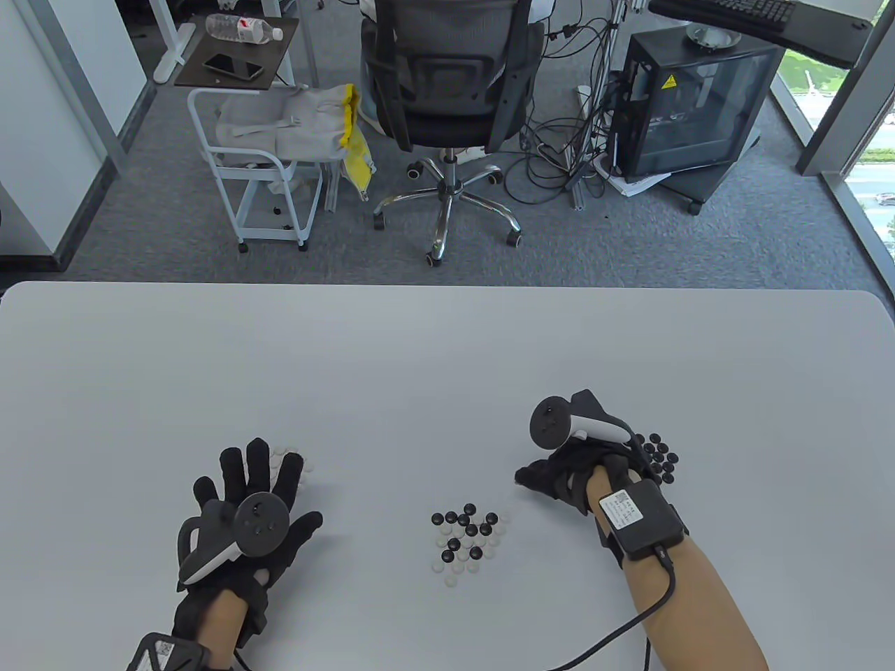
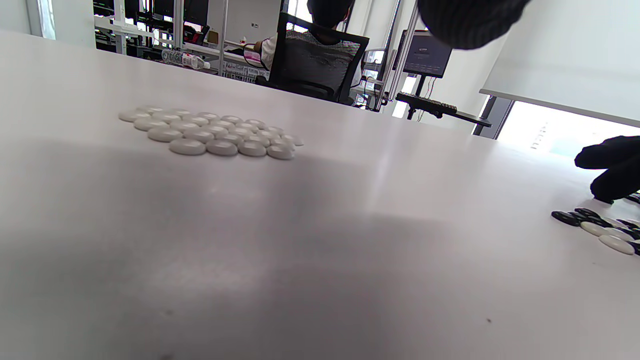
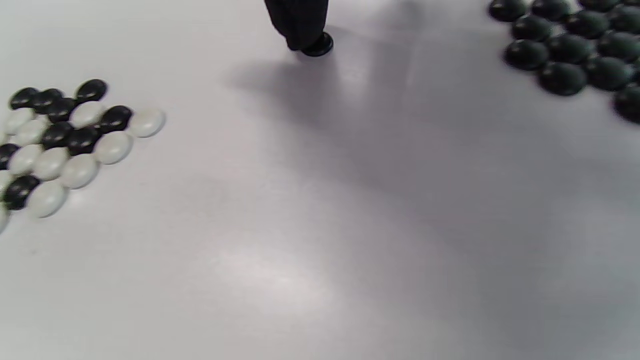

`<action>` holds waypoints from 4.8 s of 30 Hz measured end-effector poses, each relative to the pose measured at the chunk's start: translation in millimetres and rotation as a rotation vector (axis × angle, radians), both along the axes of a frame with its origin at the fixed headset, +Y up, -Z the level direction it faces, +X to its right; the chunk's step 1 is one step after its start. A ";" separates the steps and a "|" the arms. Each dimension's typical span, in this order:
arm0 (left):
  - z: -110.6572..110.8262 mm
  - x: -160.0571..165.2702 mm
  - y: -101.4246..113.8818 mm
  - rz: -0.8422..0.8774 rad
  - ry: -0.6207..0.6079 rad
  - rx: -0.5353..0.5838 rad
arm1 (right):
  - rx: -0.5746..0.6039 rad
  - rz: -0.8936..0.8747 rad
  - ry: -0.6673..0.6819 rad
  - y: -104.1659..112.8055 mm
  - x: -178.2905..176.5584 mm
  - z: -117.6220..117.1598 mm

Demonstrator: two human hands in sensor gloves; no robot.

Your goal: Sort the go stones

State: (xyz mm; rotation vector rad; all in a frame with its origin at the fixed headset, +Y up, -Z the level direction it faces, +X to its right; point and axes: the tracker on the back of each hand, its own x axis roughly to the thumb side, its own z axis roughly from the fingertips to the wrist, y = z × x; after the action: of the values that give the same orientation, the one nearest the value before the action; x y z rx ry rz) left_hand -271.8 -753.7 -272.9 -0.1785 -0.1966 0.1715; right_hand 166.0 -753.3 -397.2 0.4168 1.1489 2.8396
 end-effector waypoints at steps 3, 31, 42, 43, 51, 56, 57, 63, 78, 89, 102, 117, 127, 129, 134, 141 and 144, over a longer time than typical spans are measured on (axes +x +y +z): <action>-0.2 0.2 -0.2 -0.002 0.000 0.000 | 0.006 0.039 -0.065 1.3 19.0 -2.8; 0.1 3.4 0.0 -0.016 -0.002 0.015 | -0.018 -0.261 0.101 26.0 -35.2 16.1; 0.3 2.7 0.0 -0.008 0.000 0.016 | -0.102 -0.237 0.306 -1.8 -97.8 37.4; 0.2 2.4 0.0 -0.006 0.000 0.018 | -0.107 -0.229 0.308 -5.5 -99.3 37.0; 0.3 0.7 0.3 0.004 0.001 0.024 | -0.067 -0.146 0.174 -8.9 -72.4 10.8; 0.4 -0.2 0.7 0.007 0.001 0.026 | -0.045 -0.089 0.025 -4.0 -26.1 -4.7; 0.4 -0.3 0.7 0.007 0.001 0.027 | -0.042 -0.080 0.000 -3.4 -16.3 -5.8; 0.4 0.1 0.4 0.000 -0.001 0.025 | -0.027 -0.051 -0.100 -2.6 26.6 -5.1; 0.1 1.2 -0.1 -0.006 0.003 0.018 | 0.018 0.008 -0.147 -1.2 58.1 -0.8; -0.3 1.7 -0.4 -0.011 0.004 0.010 | 0.000 -0.111 0.093 16.2 -11.4 17.7; 0.1 0.6 0.8 -0.001 0.003 0.023 | -0.096 -0.134 0.316 -7.5 -69.7 48.5; 0.1 -1.4 0.9 0.008 0.007 0.020 | -0.047 -0.068 0.094 -2.4 -15.7 16.3; -0.2 -1.1 0.6 0.002 0.007 0.013 | -0.043 -0.007 -0.028 1.7 50.7 26.1; -0.3 -1.1 0.6 0.001 0.007 0.013 | -0.038 0.002 -0.061 1.9 62.6 26.0; -0.2 -1.1 0.2 0.000 0.009 0.011 | -0.026 -0.005 -0.132 -0.1 82.1 23.3; -0.6 -0.6 0.1 -0.002 0.006 0.004 | -0.006 0.006 -0.145 -0.7 83.1 20.6; -0.7 -1.0 0.2 0.000 0.009 0.003 | -0.009 0.020 -0.143 1.4 79.4 19.1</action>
State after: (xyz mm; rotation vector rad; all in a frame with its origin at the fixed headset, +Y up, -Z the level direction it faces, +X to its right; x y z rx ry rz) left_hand -272.8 -753.5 -273.5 -0.1748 -0.1882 0.1723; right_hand 245.4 -751.9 -378.1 0.1986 1.1443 2.8260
